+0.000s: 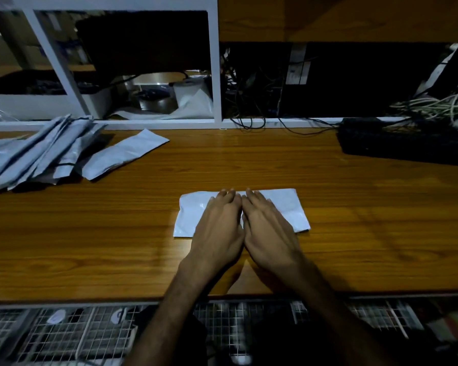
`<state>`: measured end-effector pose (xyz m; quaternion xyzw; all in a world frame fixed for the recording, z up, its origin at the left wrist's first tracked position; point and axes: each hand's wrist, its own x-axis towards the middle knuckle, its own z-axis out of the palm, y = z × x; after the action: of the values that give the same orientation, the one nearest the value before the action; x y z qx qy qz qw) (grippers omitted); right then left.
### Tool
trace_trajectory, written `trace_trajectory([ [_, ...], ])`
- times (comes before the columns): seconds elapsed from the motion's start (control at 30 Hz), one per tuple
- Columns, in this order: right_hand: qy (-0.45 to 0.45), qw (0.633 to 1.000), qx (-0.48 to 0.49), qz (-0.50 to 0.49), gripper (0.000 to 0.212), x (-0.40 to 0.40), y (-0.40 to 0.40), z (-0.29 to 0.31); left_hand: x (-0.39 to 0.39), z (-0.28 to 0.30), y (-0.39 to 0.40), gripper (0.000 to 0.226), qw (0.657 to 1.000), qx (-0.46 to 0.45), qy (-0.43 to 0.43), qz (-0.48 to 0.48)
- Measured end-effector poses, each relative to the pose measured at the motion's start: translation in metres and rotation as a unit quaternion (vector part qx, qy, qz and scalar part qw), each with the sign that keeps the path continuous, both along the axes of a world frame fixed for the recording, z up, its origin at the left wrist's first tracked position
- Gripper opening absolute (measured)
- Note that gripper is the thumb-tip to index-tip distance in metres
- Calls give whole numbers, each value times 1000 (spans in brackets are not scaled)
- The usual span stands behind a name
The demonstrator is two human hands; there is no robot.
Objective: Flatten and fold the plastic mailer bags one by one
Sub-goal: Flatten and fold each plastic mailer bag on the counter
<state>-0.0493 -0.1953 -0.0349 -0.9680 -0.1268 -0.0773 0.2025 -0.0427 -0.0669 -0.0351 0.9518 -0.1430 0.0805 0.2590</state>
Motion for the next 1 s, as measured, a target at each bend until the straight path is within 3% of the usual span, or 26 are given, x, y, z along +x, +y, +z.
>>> trace_trajectory([
  [0.1,-1,999,-35,13,65,-4,-2,-3,-2,-3,3,67,998,63,-1,-14],
  [0.2,0,999,-51,11,68,-3,-4,-5,-2,-5,3,70,994,108,3,-12],
  [0.37,5,998,-56,0,76,-2,-5,-10,-3,-5,2,84,991,130,18,9],
  [0.47,-19,998,-58,-15,66,-3,-4,-14,-3,-4,-1,96,990,138,25,26],
  [0.7,16,996,-84,-34,62,-4,-6,-5,-4,-4,-4,98,985,154,40,64],
  [0.87,27,993,-94,-60,75,-4,-6,-7,-7,-2,-6,100,982,160,48,84],
  [1.0,35,992,-97,-78,81,-4,-8,-8,-7,-3,-7,85,981,155,60,102],
])
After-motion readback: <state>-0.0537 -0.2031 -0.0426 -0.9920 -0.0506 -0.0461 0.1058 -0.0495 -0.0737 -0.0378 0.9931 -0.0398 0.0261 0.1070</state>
